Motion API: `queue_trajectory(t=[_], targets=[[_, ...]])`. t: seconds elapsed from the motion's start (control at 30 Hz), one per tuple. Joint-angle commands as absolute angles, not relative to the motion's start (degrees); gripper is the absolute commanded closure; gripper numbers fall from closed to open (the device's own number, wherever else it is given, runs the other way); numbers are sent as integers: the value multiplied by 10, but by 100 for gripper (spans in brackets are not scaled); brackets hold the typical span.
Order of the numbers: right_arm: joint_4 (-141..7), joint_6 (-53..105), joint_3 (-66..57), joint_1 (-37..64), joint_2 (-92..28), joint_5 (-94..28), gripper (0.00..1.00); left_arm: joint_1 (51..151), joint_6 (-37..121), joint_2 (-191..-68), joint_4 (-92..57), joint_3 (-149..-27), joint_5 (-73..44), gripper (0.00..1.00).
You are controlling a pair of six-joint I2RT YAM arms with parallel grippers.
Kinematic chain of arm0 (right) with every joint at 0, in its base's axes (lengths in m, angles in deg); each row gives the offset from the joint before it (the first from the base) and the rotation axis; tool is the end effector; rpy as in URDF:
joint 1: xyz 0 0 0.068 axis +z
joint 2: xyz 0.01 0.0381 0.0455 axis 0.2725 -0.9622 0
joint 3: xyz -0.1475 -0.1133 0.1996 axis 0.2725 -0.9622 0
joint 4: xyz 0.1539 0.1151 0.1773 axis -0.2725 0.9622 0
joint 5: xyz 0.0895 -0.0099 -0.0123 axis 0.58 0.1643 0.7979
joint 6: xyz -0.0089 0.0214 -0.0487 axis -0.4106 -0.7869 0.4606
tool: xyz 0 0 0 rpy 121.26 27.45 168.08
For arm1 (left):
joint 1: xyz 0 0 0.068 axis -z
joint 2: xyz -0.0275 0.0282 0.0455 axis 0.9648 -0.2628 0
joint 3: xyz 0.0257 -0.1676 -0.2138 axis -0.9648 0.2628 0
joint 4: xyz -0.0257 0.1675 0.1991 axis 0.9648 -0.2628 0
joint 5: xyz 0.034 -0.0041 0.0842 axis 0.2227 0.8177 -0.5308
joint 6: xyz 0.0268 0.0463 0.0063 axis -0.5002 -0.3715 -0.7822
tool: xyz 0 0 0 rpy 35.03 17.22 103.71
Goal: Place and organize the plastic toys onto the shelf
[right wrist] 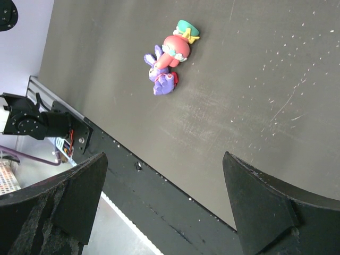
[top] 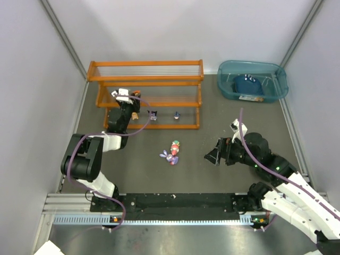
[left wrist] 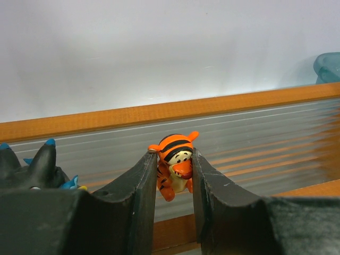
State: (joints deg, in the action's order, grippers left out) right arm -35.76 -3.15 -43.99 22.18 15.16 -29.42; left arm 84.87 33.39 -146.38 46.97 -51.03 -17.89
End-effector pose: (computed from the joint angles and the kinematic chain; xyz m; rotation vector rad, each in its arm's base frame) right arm 0.1046 0.0902 0.2750 -0.1627 2.2342 0.9423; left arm 0.3168 -0.0594 0.2227 0.1521 1.4010 -0.2528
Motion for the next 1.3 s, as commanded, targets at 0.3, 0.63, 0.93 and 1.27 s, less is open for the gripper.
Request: queue_trajectory(t=[0.3,0.63,0.93,1.27], targets=[[-387,-19,-434,212,147,-282,10,830,351,-1478,496,-528,-157,100],[-387,-19,-434,211,146,-281,9,831,355,-1473,475,-531,-147,95],[-388,-17,-433,209,143,-281,9,830,360,-1471,470,-531,-148,82],[-390,-15,-433,209,138,-280,9,830,359,-1470,459,-533,-144,61]])
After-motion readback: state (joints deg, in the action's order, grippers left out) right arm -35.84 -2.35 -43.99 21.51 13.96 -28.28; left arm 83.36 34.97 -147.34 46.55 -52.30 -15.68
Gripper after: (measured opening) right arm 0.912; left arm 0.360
